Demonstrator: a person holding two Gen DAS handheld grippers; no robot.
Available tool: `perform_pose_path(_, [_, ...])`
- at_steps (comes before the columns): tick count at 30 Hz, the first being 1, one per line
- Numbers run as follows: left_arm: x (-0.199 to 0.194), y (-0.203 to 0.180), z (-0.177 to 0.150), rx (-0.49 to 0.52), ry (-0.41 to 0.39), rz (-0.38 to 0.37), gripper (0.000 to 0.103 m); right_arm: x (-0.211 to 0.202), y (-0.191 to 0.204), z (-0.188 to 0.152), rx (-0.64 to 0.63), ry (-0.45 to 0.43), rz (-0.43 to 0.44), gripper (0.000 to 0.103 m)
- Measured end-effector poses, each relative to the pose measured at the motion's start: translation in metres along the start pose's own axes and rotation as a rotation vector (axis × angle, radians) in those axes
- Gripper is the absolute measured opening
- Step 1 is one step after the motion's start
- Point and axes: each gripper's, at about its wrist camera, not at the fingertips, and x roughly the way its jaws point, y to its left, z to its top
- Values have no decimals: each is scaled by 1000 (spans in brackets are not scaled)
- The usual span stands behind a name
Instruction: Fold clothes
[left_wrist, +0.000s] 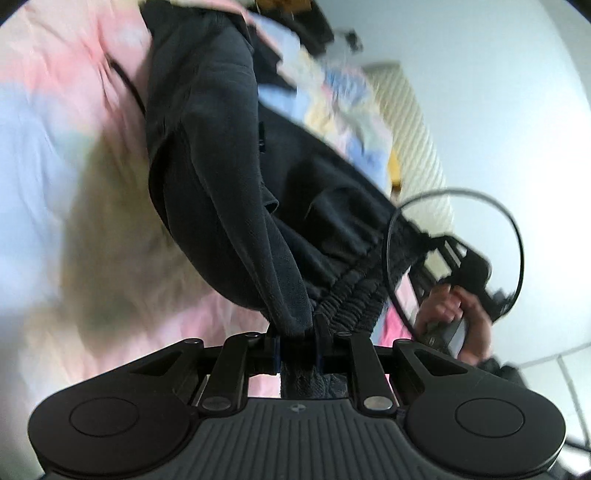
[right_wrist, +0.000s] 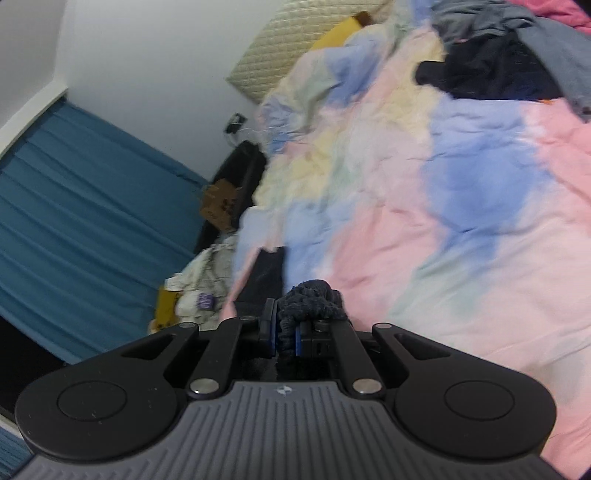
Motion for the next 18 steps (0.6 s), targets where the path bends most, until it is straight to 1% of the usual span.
perform_pose_path(2, [29,-1,-19,15,39,26,16,4,-31,9,1,12,-42,9])
perform_pose_path(5, [70,14,-37,17,77,90,16,21,-78,14,-12,54,-118,9])
perform_pose_path(10, [124,51,-62,0,133,188,16,67,-156,-3,-33,137,-250,9])
perform_pose_path(12, [138,62,-68,-1,143,202,17,83,-178,-13,-70,157,-301,9])
perform_pose_path(15, [147,69,-65,-7,156,201,17,94,-202,-20,-66,167,-321,9])
perform_pose_path(17, [147,61,-63,14,167,203,18,95,-204,-23,-78,171,-328,9])
perform_pose_path(18, [146,58,-62,23,173,203,20,94,-202,-23,-79,174,-328,11])
